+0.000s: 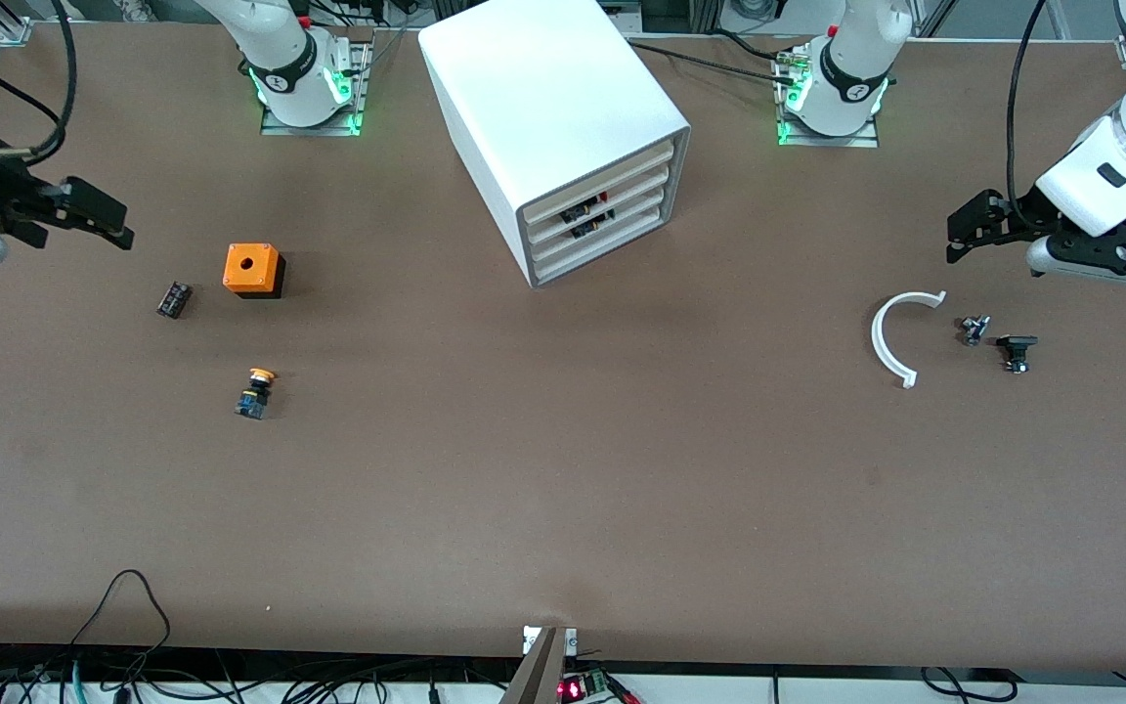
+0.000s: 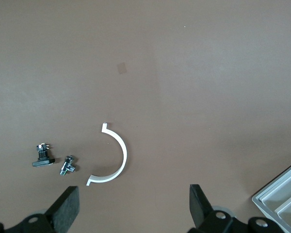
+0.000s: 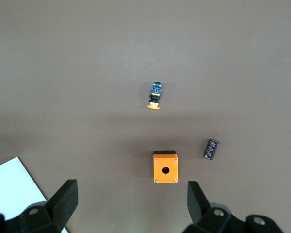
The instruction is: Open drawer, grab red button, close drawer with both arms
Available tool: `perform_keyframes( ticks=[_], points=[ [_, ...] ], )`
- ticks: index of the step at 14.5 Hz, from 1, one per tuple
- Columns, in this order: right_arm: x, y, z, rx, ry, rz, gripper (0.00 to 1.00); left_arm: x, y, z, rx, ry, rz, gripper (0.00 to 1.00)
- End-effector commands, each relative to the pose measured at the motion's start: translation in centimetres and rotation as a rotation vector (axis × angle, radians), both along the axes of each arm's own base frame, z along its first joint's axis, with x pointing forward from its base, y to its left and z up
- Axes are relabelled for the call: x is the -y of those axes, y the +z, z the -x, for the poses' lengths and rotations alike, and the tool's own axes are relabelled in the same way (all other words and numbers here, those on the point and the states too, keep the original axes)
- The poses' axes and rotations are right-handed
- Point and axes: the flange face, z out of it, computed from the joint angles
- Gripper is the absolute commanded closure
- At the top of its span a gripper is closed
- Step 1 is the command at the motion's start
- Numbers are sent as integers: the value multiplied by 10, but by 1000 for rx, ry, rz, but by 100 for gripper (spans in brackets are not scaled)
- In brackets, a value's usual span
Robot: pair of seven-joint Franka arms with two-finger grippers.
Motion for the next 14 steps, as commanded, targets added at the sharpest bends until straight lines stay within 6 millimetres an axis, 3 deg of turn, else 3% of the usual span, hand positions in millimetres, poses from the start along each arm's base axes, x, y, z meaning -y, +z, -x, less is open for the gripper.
perform_keyframes(
  ticks=[1,6,11,14],
  points=[
    [-1,-25,-15,-46,22,-13,0,-1,5,4,0,-22,-22,0],
    [-7,-84,-37,-138,24,-11,0,-2,4,4,-3,-18,-22,0],
    [-28,-113,-56,-107,-34,-11,0,3,-5,14,-95,-32,-11,0],
    [-67,-123,-57,-110,-138,13,0,17,-14,24,-192,-69,24,0]
  ],
)
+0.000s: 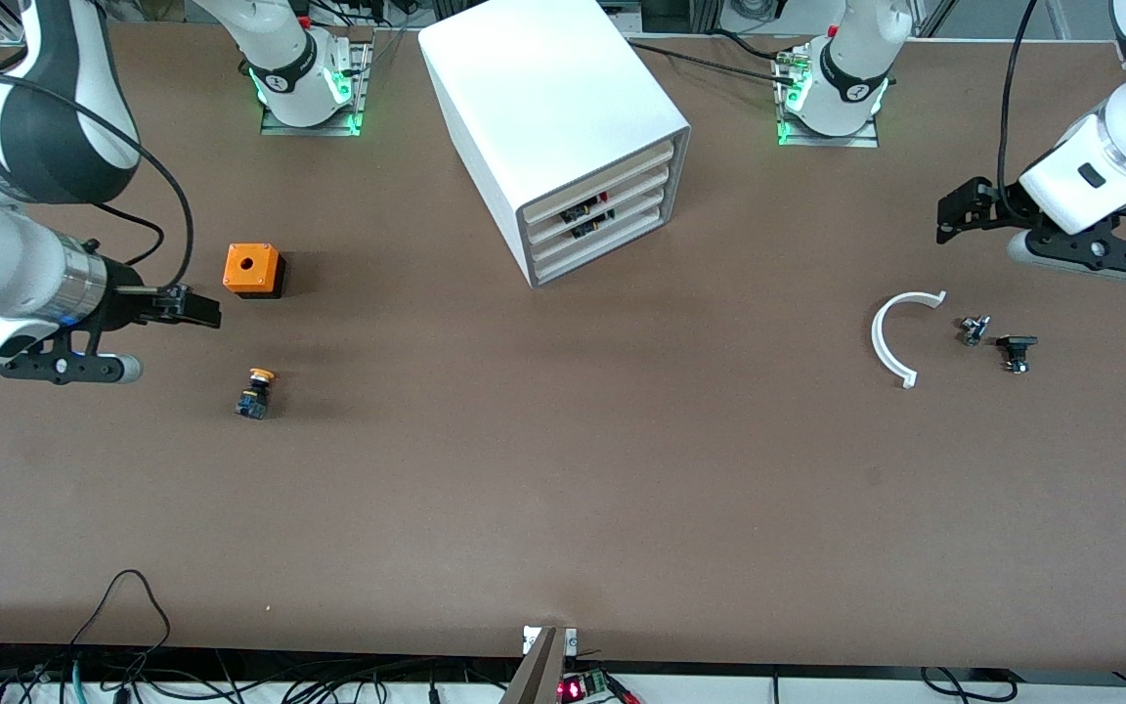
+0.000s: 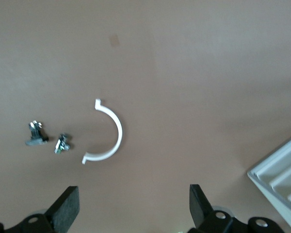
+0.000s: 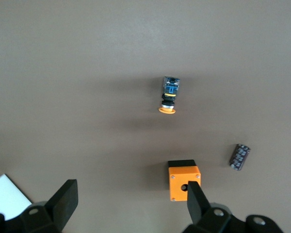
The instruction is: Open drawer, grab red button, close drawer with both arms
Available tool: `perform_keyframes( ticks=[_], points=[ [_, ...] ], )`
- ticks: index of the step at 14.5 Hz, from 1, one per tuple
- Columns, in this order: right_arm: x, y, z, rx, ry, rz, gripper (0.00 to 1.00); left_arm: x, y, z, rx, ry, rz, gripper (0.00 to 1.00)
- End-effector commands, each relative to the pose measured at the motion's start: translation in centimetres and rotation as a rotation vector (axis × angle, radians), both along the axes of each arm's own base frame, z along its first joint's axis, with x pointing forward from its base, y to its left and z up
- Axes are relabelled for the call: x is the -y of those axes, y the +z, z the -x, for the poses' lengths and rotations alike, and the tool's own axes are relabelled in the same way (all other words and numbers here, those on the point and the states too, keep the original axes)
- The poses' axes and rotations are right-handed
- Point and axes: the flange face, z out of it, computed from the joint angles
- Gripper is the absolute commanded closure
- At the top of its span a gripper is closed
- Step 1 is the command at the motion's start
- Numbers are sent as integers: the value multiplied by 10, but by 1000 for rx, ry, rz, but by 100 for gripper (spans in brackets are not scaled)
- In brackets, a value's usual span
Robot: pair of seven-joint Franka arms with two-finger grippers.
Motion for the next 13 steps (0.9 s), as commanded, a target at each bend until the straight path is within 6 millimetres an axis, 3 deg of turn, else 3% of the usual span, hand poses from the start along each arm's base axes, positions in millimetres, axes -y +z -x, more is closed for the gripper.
perform_keyframes(
  ticks=[1,5,8,13],
  points=[
    [-42,-3,-1,1,-104,20,0,16,-9,11,-99,-50,55,0],
    [-84,-16,-2,-20,-327,-44,0,25,-42,11,-233,-166,210,0],
    [-108,-16,-2,-23,-432,-101,0,21,-85,-5,-284,-205,476,0],
    [-164,-18,2,23,-625,-102,0,67,-163,-11,-348,-149,845,2]
  ],
)
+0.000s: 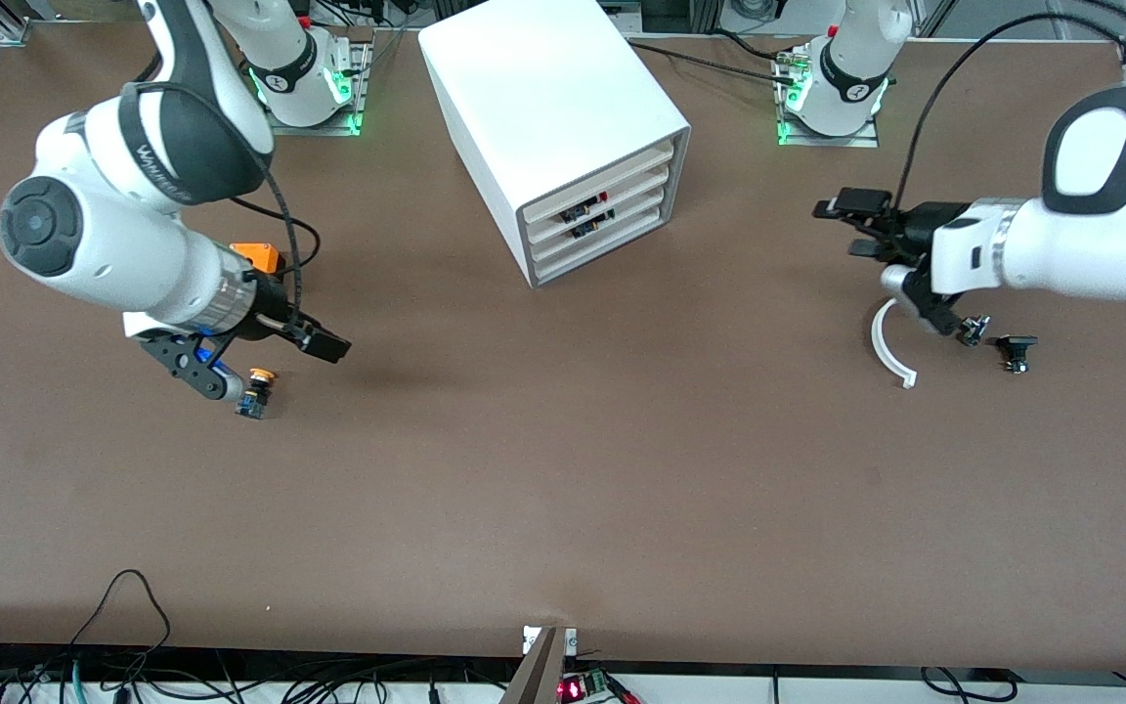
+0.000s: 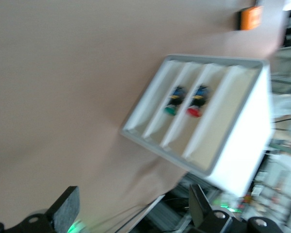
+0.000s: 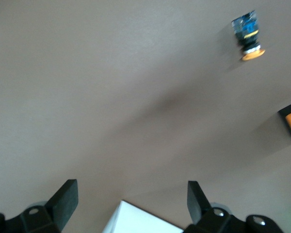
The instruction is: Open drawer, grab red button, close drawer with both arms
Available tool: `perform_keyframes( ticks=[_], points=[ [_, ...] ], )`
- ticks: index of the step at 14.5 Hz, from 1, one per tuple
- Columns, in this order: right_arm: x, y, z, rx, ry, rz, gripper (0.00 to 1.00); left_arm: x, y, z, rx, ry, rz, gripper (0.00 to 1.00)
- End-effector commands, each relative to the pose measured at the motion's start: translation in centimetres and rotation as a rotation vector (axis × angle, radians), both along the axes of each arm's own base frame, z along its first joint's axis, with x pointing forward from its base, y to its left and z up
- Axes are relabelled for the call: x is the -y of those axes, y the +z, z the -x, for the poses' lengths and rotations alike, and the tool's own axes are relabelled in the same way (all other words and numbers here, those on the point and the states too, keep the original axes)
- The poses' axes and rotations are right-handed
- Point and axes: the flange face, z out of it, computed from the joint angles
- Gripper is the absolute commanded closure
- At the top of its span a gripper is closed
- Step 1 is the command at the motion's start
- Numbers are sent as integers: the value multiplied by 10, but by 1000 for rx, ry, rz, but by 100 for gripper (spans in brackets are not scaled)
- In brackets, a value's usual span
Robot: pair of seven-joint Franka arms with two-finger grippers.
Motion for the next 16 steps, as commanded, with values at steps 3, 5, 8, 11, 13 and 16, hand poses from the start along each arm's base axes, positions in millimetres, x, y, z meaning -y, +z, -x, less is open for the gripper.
perform_keyframes(
  ticks=[3,5,8,11,13,16],
  points=[
    [-47,-6,0,17,-170,-13,0,44,-69,22,-1,54,209,6],
    [-48,-5,-5,42,-230,-28,0,56,-104,38,-10,66,289,7],
    [-68,-4,-3,60,-294,-51,0,62,-146,58,-42,103,396,7],
    [-84,-6,-2,81,-325,-66,0,74,-176,82,-22,103,447,7],
    [-94,-6,-3,109,-358,-84,0,88,-191,98,-35,107,477,12],
    [-100,-7,-4,125,-386,-97,0,111,-230,114,-65,105,561,21]
  ],
)
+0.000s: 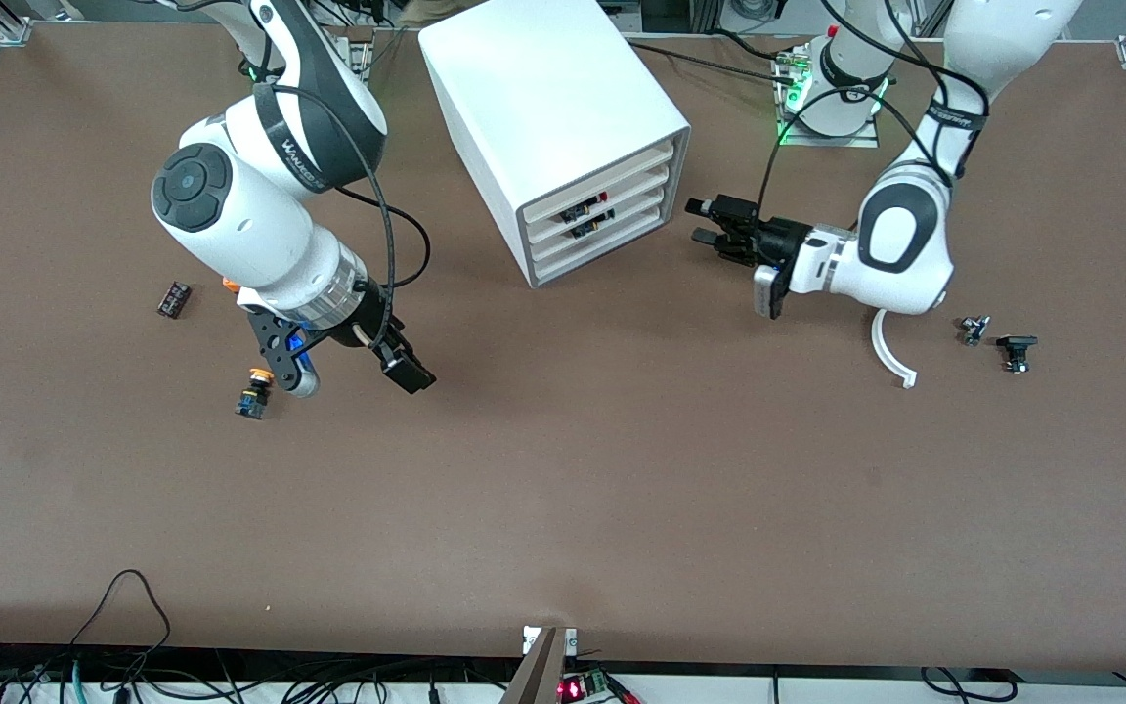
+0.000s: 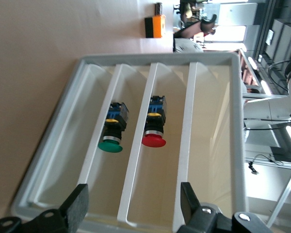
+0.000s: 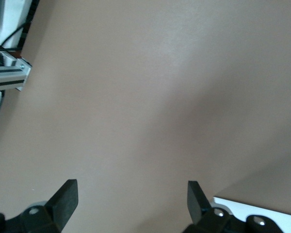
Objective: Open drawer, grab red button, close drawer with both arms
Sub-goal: 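Grasp the cabinet drawer front with the left gripper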
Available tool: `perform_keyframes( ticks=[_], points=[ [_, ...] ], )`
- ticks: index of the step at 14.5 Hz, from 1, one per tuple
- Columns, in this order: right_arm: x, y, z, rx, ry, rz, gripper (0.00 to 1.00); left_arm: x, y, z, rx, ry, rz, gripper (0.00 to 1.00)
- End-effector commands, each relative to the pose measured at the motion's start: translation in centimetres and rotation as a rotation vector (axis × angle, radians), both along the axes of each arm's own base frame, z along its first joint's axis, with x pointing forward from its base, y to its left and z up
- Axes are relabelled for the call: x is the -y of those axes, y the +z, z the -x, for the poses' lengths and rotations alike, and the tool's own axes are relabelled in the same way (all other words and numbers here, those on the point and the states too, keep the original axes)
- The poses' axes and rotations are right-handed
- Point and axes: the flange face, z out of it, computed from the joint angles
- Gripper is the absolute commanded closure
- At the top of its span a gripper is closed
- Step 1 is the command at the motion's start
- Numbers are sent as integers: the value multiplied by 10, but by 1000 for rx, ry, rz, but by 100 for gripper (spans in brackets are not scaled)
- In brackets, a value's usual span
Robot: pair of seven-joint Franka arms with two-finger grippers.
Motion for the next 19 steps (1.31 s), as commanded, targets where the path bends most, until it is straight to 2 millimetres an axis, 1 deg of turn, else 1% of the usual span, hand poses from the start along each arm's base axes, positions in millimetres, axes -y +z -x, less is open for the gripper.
perform_keyframes(
  ticks=[1,2,4,5,8,9,11,12,14,15,16,17,18,19],
  points=[
    [-8,0,-4,1,-33,-22,0,15,-34,11,19,13,89,26],
    [-9,0,-4,-1,-43,-25,0,22,-41,16,13,10,108,27],
    [-8,0,-4,1,-34,-21,0,31,-46,26,-13,18,123,27],
    [-7,0,-4,3,-33,-20,0,38,-48,33,-25,11,128,30],
    [-9,3,-6,24,-37,-30,0,48,-48,40,-38,0,139,50],
    [-10,7,-10,37,-41,-40,0,49,-48,41,-39,-1,141,53],
    [-16,13,-15,43,-52,-53,0,59,-47,49,-47,-19,148,53],
    [-26,14,-14,34,-76,-59,0,60,-48,49,-46,-20,148,53],
    [-35,21,-18,16,-112,-66,0,60,-49,53,-49,-24,147,53],
    [-41,25,-20,9,-113,-67,0,62,-50,54,-49,-28,146,57],
    [-47,27,-21,4,-125,-72,0,61,-51,54,-44,-23,136,66],
    [-58,28,-19,1,-129,-78,0,64,-52,58,-44,-31,131,84],
    [-72,28,-15,-2,-143,-84,0,72,-52,62,-43,-52,130,99],
    [-82,29,-15,-3,-161,-92,0,74,-53,63,-38,-53,118,100]
  ],
)
